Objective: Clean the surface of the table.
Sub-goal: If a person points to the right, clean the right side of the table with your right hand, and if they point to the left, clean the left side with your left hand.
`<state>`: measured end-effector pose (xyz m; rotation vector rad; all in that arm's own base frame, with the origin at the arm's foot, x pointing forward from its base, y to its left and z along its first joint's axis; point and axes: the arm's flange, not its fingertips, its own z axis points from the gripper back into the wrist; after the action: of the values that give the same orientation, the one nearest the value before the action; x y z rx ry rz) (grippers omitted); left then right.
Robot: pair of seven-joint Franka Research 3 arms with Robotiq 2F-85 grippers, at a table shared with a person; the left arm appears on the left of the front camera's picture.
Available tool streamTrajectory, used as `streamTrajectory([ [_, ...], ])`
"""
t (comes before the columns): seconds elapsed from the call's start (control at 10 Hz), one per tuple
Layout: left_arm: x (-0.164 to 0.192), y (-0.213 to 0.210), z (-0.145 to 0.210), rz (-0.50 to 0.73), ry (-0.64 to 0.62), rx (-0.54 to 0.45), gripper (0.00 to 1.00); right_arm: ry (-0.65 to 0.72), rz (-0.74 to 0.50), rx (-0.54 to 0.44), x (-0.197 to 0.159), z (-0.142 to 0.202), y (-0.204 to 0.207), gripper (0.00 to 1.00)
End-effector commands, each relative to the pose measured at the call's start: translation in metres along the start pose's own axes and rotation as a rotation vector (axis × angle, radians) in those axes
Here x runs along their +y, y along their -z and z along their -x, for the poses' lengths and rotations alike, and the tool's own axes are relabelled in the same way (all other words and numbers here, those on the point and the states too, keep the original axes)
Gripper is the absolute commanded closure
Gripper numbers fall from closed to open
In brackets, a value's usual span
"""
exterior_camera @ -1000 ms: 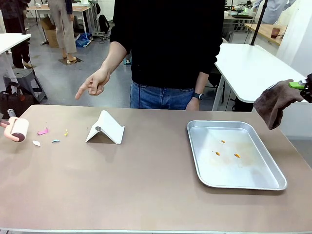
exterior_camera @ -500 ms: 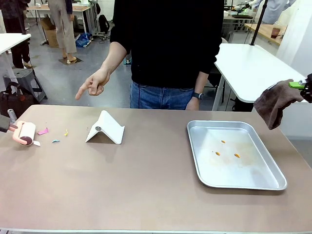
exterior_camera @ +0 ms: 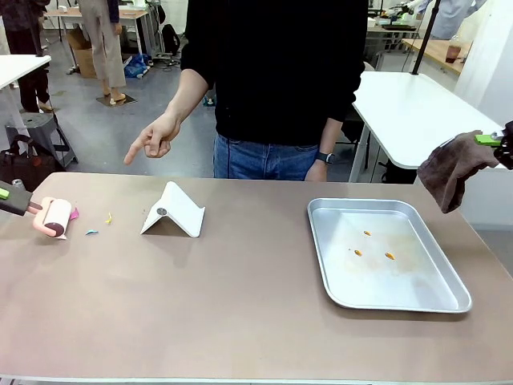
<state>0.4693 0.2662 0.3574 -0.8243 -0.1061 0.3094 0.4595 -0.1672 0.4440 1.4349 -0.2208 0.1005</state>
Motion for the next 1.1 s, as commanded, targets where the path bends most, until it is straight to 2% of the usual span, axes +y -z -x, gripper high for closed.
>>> streamTrajectory([
  [0.0, -0.007, 0.012, -0.004, -0.030, -0.003, 0.032, 0.78, 0.009, -0.008, -0.007, 0.005, -0.004, -0.002, 1.00],
  [0.6, -0.029, 0.051, 0.003, -0.074, 0.133, 0.091, 0.78, 0.009, -0.008, -0.007, 0.005, -0.004, -0.002, 1.00],
  [1.0, -0.065, 0.080, 0.002, -0.089, 0.184, 0.143, 0.78, 0.009, -0.008, -0.007, 0.005, -0.004, -0.002, 1.00],
])
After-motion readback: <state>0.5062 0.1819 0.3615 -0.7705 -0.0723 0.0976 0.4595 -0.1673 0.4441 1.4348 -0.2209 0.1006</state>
